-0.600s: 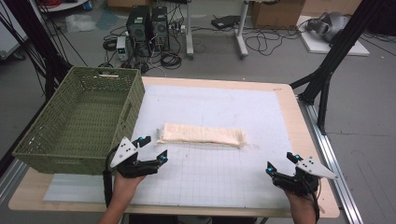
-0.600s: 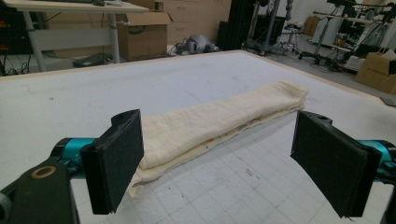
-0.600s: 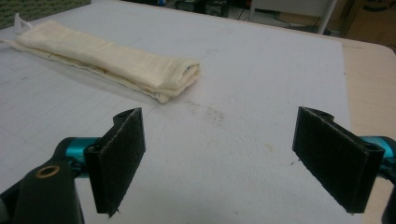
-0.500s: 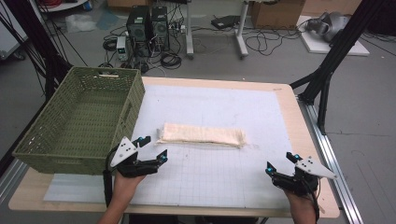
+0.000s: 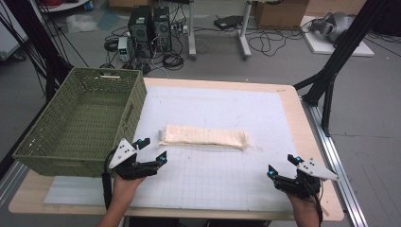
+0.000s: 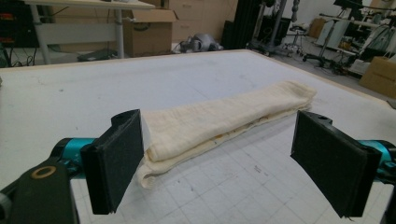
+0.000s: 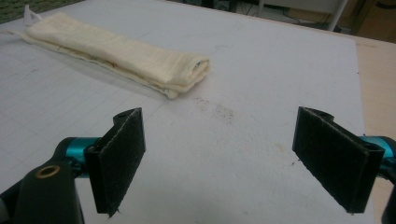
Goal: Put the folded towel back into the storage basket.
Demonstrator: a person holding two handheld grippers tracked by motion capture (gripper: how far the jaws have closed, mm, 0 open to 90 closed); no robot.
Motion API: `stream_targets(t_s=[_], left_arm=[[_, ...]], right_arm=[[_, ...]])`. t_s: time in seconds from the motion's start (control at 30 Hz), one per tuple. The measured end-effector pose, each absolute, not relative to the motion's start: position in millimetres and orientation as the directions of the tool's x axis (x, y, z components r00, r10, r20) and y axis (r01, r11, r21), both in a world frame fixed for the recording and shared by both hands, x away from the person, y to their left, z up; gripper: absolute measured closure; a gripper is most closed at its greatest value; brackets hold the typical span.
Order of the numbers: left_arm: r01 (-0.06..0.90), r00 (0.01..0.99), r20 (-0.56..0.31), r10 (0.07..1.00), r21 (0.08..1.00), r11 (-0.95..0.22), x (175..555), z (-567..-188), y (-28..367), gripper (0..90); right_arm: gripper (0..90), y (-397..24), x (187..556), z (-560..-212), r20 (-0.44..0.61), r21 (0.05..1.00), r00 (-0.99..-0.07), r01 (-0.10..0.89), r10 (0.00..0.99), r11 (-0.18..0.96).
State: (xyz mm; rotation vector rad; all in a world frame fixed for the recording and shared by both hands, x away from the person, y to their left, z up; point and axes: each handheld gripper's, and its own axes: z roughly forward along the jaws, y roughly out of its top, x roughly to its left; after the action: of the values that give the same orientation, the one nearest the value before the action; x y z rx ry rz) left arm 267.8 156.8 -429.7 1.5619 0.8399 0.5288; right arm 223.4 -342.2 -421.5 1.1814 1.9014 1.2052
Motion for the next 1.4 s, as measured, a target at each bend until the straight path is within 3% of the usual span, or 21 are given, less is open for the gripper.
stream_targets(t_s=[0.63, 0.93, 1.4], left_arm=[[0.303, 0.610, -0.195, 0.768, 0.953, 0.002, 284, -424, 154, 17.4], [0.340, 0.608, -0.159, 0.778, 0.937, -0.074, 312, -405, 143, 19.7], [0.530, 0.497, -0.142, 0.856, 0.831, -0.170, 359, -432, 129, 27.2]], right_arm=[[15.8, -341, 225, -423, -0.018, 0.907, -0.433, 0.372, 0.901, 0.196], [15.8, -340, 226, -423, -0.028, 0.907, -0.439, 0.368, 0.898, 0.207], [15.8, -339, 226, -422, -0.029, 0.907, -0.441, 0.366, 0.897, 0.209]])
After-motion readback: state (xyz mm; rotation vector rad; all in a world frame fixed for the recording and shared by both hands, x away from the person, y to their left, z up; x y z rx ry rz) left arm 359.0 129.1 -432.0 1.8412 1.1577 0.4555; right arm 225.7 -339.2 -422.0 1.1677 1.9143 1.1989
